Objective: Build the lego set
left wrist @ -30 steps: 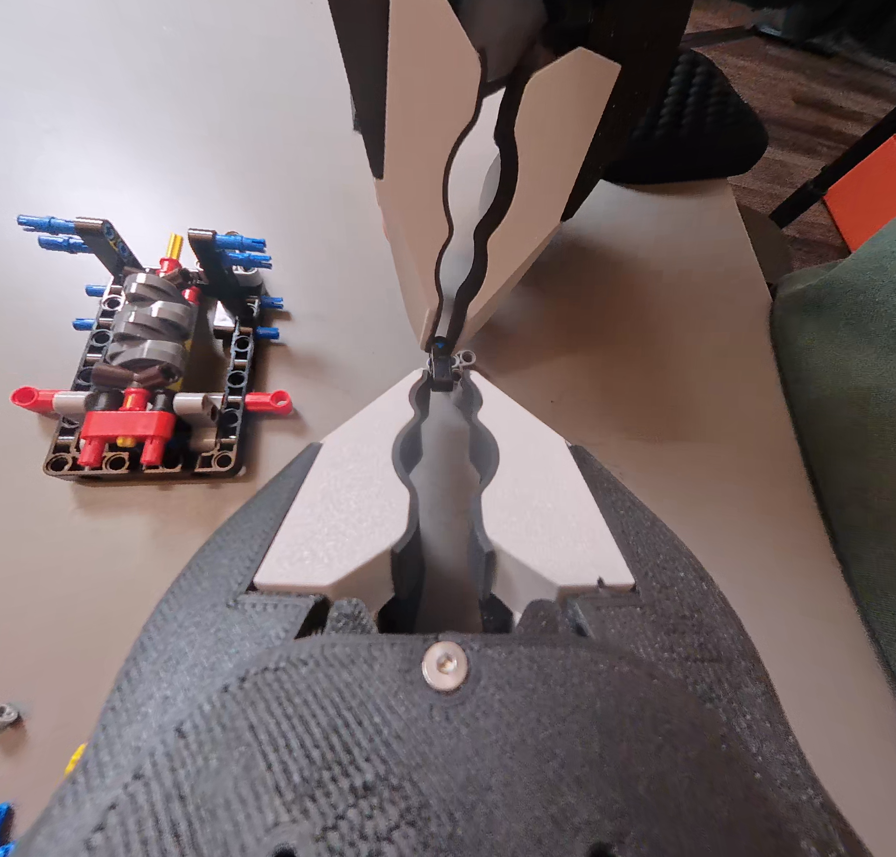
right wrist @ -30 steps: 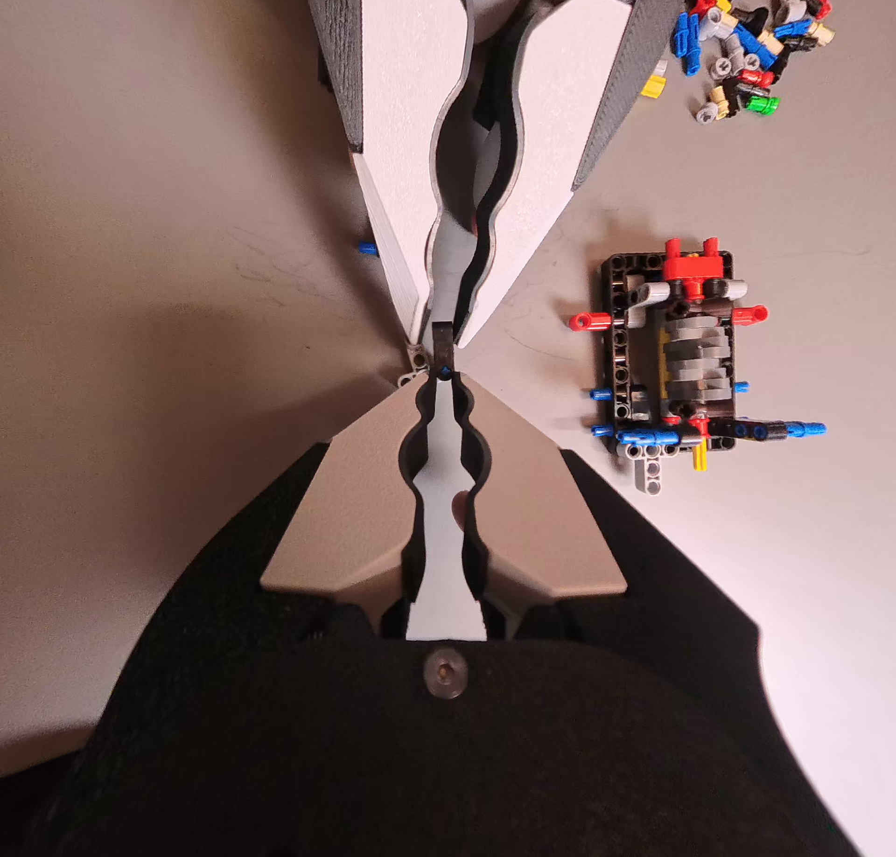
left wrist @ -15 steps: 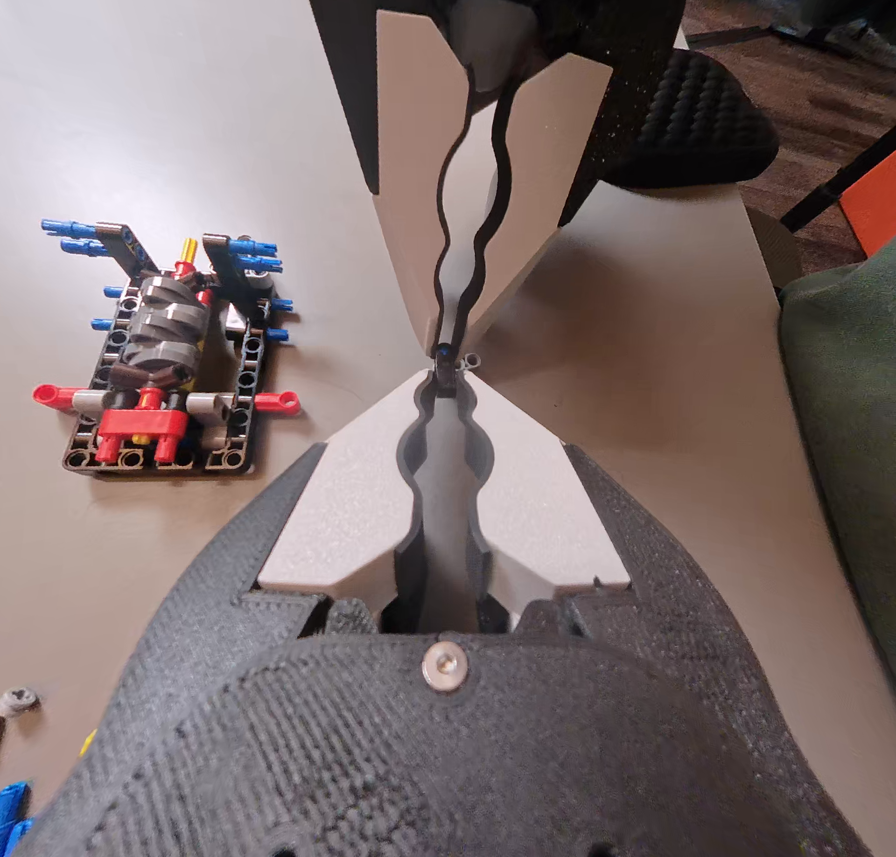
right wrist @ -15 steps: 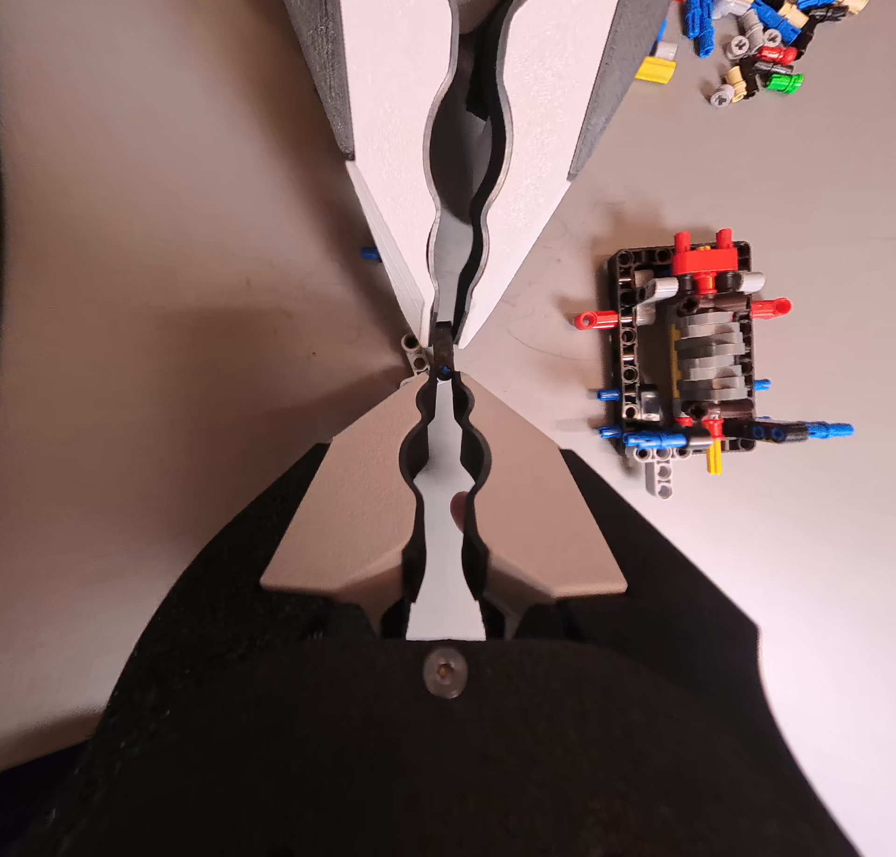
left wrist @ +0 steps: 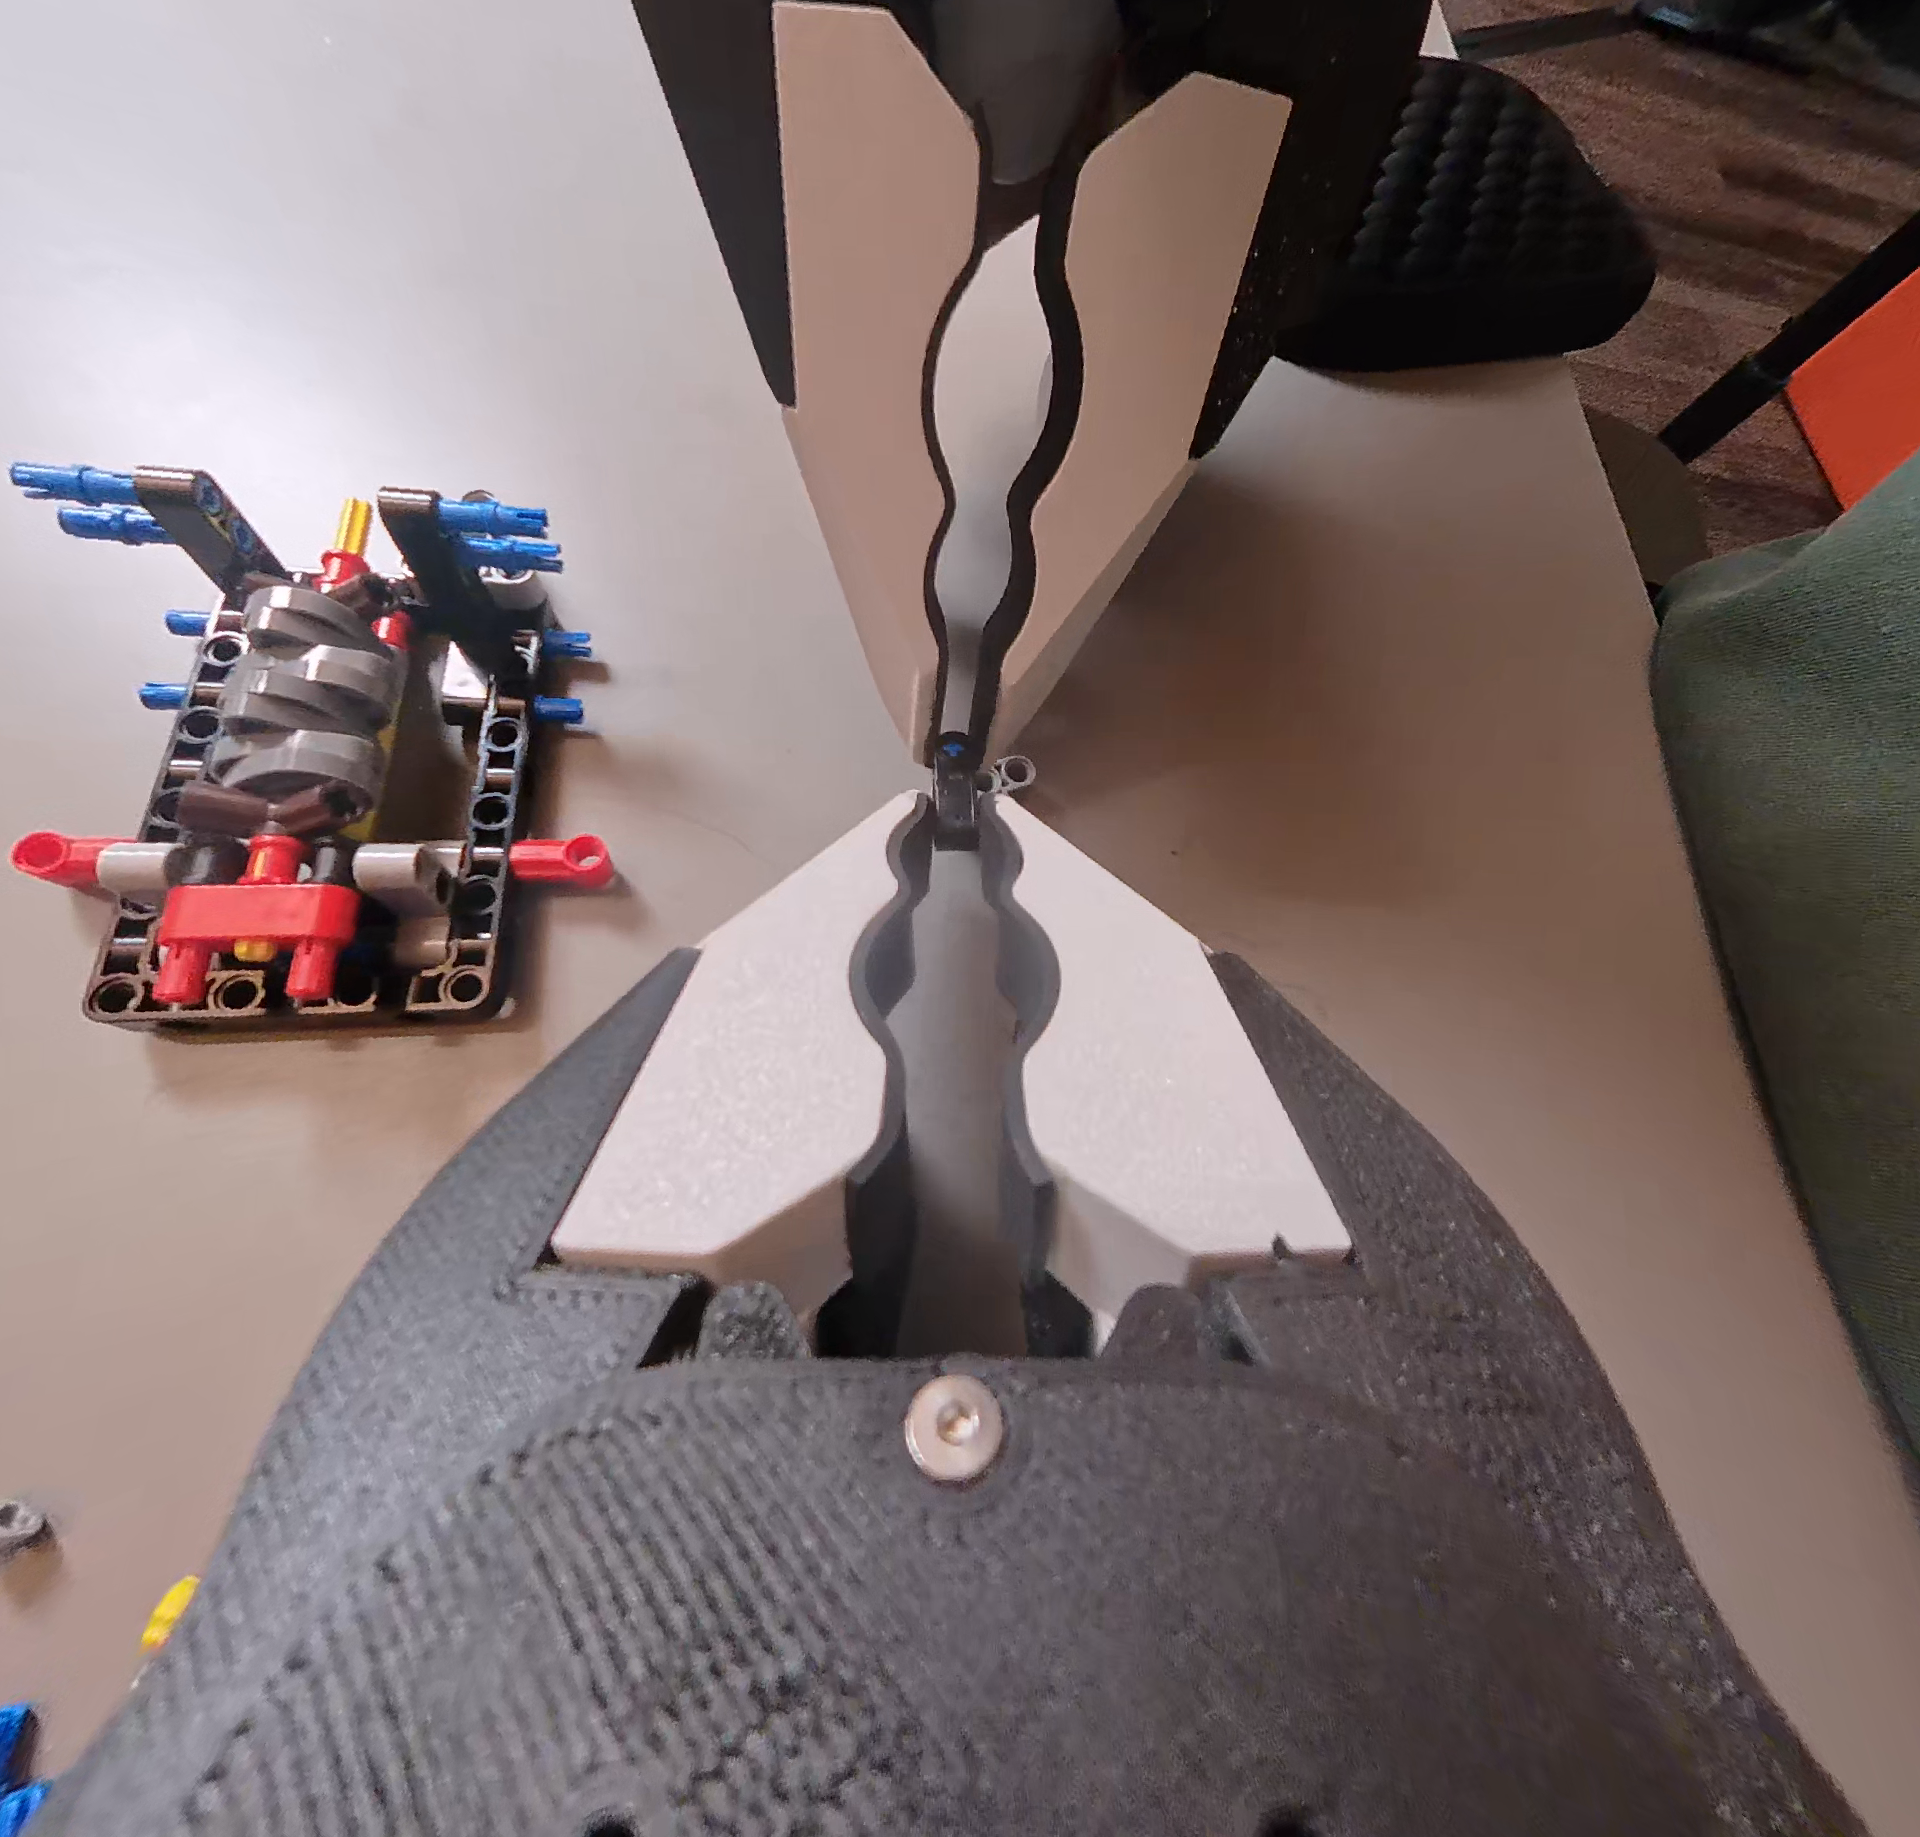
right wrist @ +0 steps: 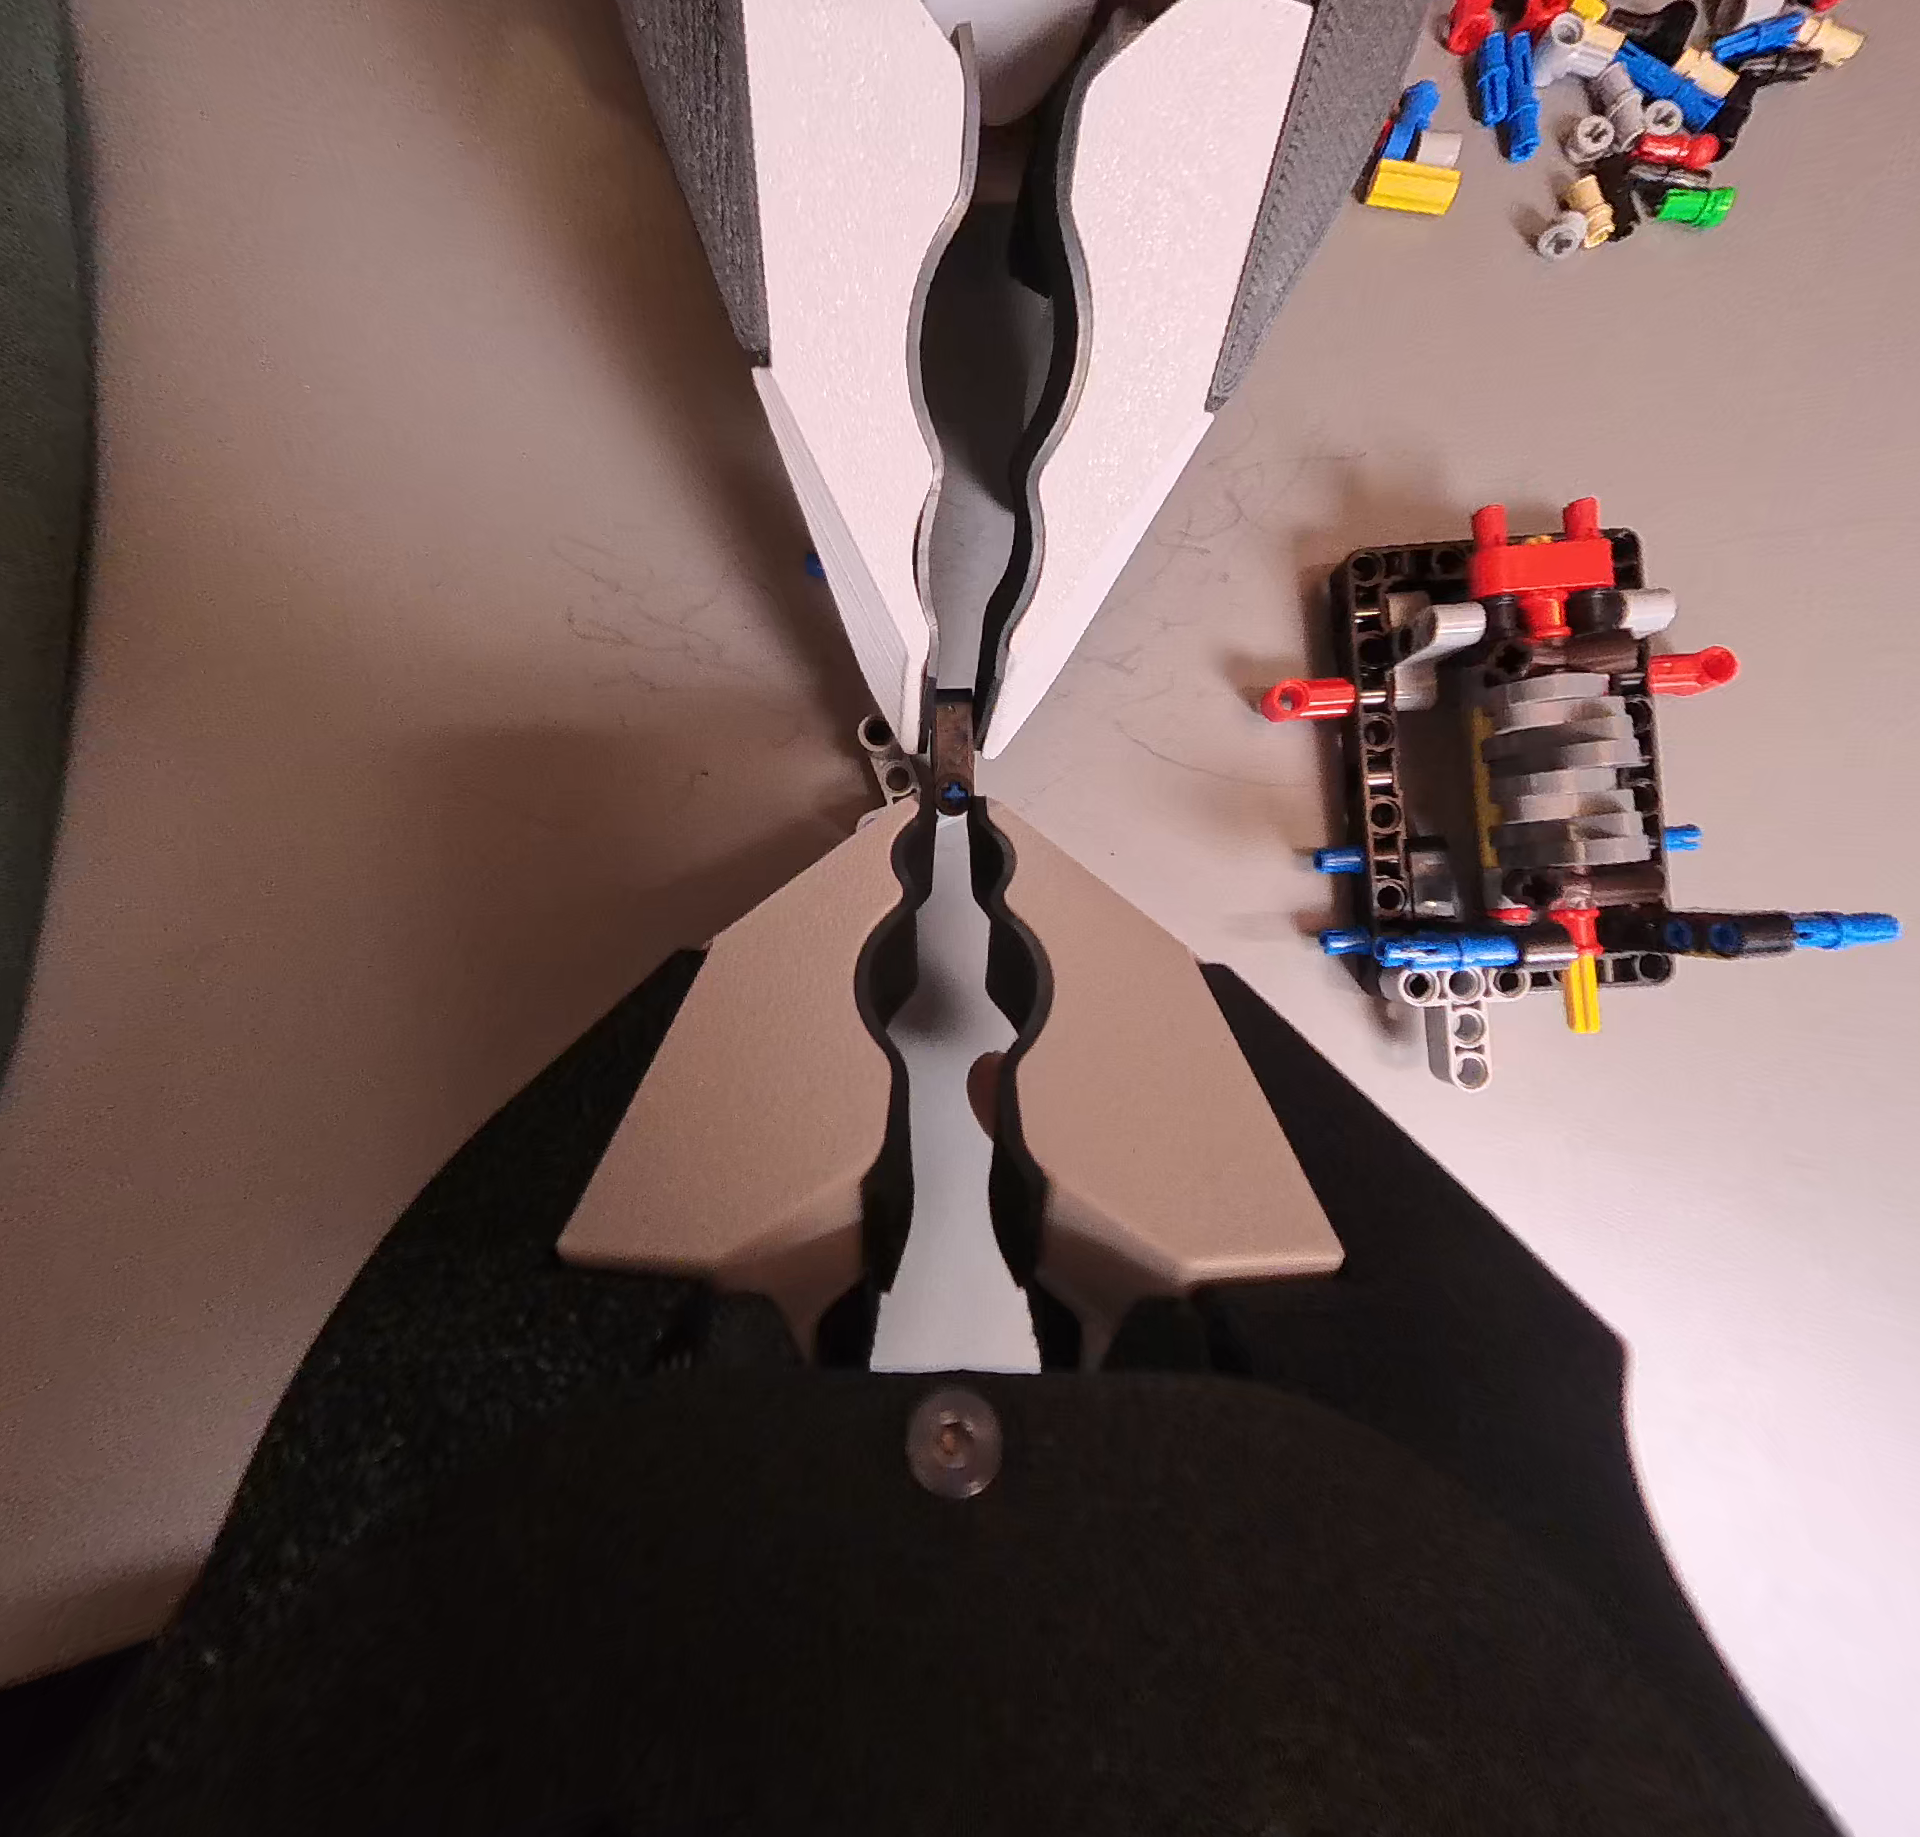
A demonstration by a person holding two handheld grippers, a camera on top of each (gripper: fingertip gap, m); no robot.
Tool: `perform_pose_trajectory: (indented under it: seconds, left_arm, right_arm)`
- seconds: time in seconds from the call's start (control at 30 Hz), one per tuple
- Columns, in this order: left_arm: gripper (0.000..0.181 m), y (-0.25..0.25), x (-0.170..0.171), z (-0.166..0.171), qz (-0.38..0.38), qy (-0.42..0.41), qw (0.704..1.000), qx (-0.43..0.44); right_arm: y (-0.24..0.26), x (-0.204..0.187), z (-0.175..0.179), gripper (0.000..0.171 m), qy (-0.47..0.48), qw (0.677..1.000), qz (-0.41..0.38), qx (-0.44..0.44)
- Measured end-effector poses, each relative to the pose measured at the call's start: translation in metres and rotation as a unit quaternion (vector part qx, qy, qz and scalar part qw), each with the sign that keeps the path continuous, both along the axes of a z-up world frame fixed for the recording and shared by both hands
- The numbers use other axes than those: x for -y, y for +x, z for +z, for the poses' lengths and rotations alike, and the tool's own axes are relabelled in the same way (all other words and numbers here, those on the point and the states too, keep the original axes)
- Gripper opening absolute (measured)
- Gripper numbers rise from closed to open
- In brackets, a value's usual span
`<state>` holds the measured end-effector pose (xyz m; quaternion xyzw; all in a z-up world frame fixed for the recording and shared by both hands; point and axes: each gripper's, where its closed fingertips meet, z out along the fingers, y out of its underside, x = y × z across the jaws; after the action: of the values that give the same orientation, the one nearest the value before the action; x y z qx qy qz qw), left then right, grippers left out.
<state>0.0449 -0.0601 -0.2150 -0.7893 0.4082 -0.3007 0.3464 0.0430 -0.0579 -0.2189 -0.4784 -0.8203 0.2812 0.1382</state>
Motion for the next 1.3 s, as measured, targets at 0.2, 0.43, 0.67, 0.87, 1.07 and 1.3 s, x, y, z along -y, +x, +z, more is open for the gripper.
perform_pose_trajectory:
  seconds: [0.2,0.43,0.67,0.87,1.07,1.3]
  left_arm:
    - [0.007,0.000,0.001,0.000,-0.003,0.002,1.000,-0.004]
    - [0.006,-0.001,0.001,-0.003,-0.004,0.011,1.000,-0.020]
    - [0.006,0.000,0.001,-0.003,-0.004,0.019,0.999,-0.040]
    - [0.006,0.003,0.003,-0.010,-0.011,0.026,0.997,-0.069]
    - [0.006,0.003,0.003,-0.010,-0.016,0.014,0.998,-0.061]
    - [0.006,0.004,0.003,-0.010,-0.029,0.020,0.997,-0.064]
  right_arm:
    - [0.000,0.001,0.000,0.004,-0.001,1.000,0.001,0.001]
    - [0.000,0.001,-0.001,0.004,0.024,1.000,0.010,0.003]
    - [0.001,0.000,-0.002,0.004,0.034,0.999,0.011,0.007]
    - [0.005,0.003,-0.007,0.004,0.046,0.999,0.014,0.008]
    - [0.005,0.003,-0.007,0.004,0.041,0.999,0.007,0.013]
    - [0.012,0.009,0.008,0.040,-0.001,0.999,0.013,-0.034]
